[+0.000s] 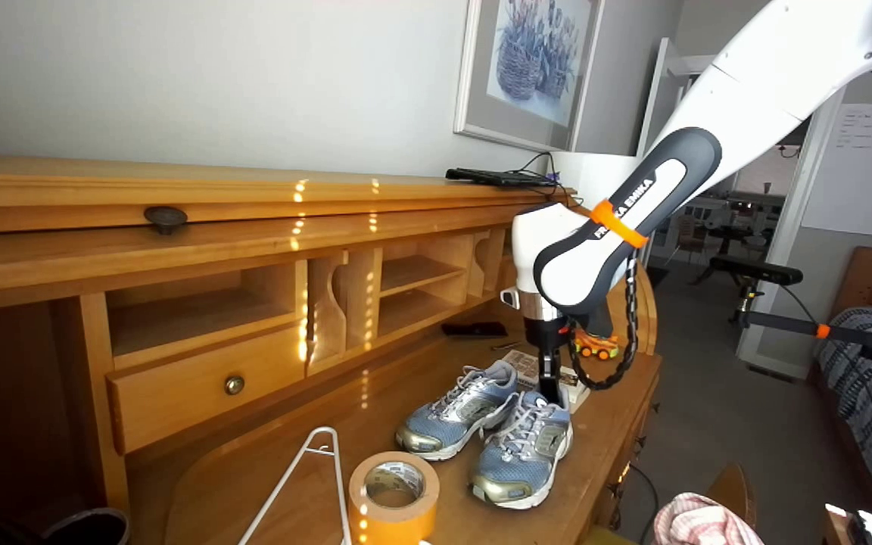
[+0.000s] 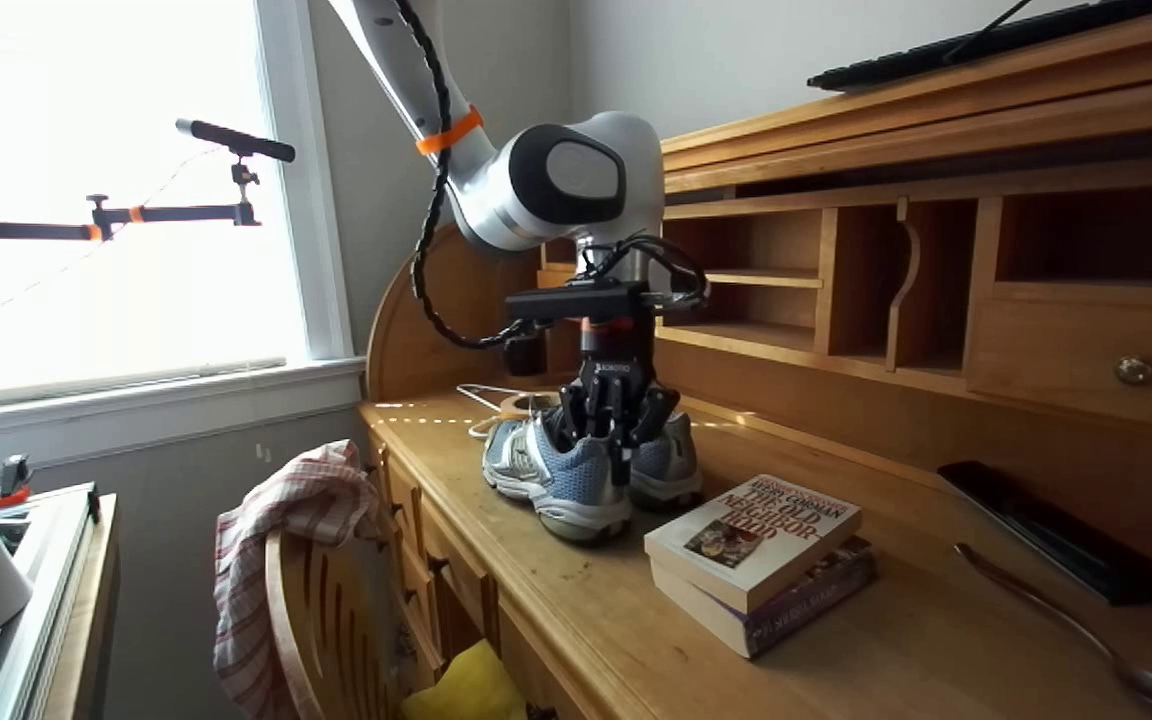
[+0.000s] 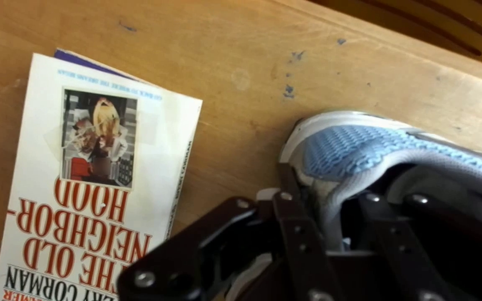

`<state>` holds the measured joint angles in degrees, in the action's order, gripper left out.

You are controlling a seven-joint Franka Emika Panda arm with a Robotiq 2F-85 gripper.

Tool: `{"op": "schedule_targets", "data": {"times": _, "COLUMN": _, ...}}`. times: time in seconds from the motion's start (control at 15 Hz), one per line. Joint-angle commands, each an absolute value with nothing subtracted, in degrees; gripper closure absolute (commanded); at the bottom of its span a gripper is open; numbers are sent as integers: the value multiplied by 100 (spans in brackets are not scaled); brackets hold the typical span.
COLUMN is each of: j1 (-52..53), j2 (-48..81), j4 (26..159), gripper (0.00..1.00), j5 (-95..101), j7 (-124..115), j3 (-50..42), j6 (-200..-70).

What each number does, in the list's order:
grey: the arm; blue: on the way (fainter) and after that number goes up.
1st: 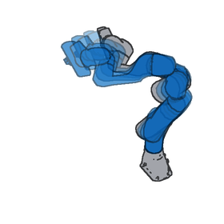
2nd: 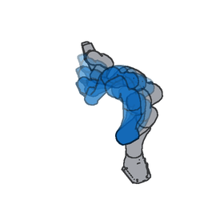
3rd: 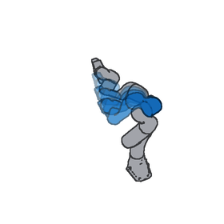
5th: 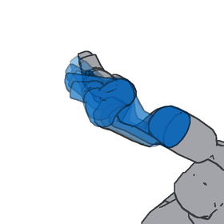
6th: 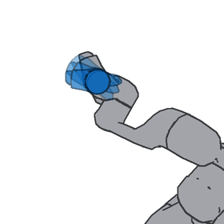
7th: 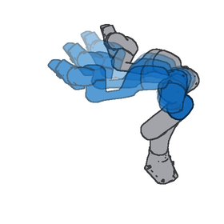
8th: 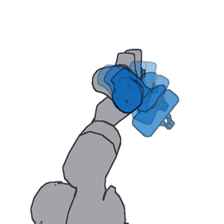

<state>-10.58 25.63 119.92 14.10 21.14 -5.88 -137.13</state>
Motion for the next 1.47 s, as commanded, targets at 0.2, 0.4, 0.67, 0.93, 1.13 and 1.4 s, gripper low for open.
{"op": "schedule_targets", "data": {"times": 0.2, "j1": -649, "j2": 2294, "j4": 12445, "gripper": 96, "j5": 2057, "j7": 1212, "j3": -849, "j6": -13767}}
{"op": "schedule_targets", "data": {"times": 0.4, "j1": -583, "j2": 2250, "j4": 12545, "gripper": 96, "j5": 2229, "j7": 1006, "j3": -893, "j6": -13828}}
{"op": "schedule_targets", "data": {"times": 0.67, "j1": -599, "j2": 2138, "j4": 12652, "gripper": 60, "j5": 2219, "j7": 869, "j3": -885, "j6": -13882}}
{"op": "schedule_targets", "data": {"times": 0.93, "j1": -770, "j2": 1810, "j4": 12883, "gripper": 31, "j5": 1859, "j7": 960, "j3": -794, "j6": -14264}}
{"op": "schedule_targets", "data": {"times": 1.13, "j1": -853, "j2": 1613, "j4": 12943, "gripper": 8, "j5": 1763, "j7": 1042, "j3": -840, "j6": -14465}}
{"op": "schedule_targets", "data": {"times": 1.4, "j1": -924, "j2": 1595, "j4": 12742, "gripper": 0, "j5": 2159, "j7": 1305, "j3": -1053, "j6": -14363}}
